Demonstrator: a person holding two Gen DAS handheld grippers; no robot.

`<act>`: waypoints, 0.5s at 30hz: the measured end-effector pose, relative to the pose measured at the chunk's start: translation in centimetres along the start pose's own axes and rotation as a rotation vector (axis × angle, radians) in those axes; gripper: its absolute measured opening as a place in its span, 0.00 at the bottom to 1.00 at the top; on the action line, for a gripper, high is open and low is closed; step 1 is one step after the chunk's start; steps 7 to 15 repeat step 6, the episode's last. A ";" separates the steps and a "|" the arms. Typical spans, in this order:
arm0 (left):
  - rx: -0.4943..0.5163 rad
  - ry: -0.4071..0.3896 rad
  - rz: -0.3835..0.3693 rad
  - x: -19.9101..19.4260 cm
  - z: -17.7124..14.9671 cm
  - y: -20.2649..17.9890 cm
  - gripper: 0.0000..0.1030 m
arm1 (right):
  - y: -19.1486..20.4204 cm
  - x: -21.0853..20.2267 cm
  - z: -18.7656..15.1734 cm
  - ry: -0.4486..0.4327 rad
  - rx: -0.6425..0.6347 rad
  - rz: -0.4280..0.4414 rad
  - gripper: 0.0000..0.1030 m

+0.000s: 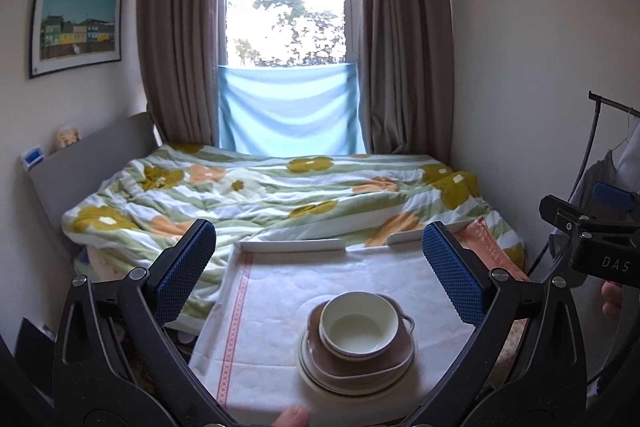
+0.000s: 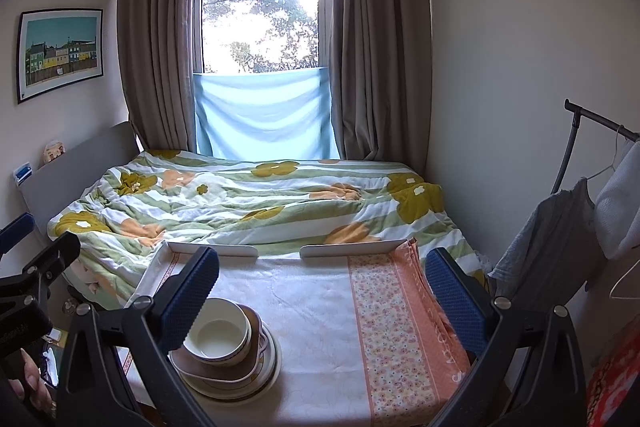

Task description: Organize plates and bowls

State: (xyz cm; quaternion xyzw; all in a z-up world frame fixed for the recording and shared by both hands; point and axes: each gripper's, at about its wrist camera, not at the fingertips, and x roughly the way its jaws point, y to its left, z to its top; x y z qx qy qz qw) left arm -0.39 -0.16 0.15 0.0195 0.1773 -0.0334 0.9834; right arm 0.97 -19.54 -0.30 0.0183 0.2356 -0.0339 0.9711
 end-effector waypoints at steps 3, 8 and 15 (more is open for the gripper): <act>-0.008 -0.002 0.002 0.0 0.0 0.3 1.00 | -0.1 0.1 0.0 0.002 0.003 -0.001 1.00; -0.003 -0.015 -0.001 0.1 0.1 0.6 1.00 | -0.1 0.1 0.0 0.002 0.004 0.000 1.00; -0.003 -0.015 -0.001 0.1 0.1 0.6 1.00 | -0.1 0.1 0.0 0.002 0.004 0.000 1.00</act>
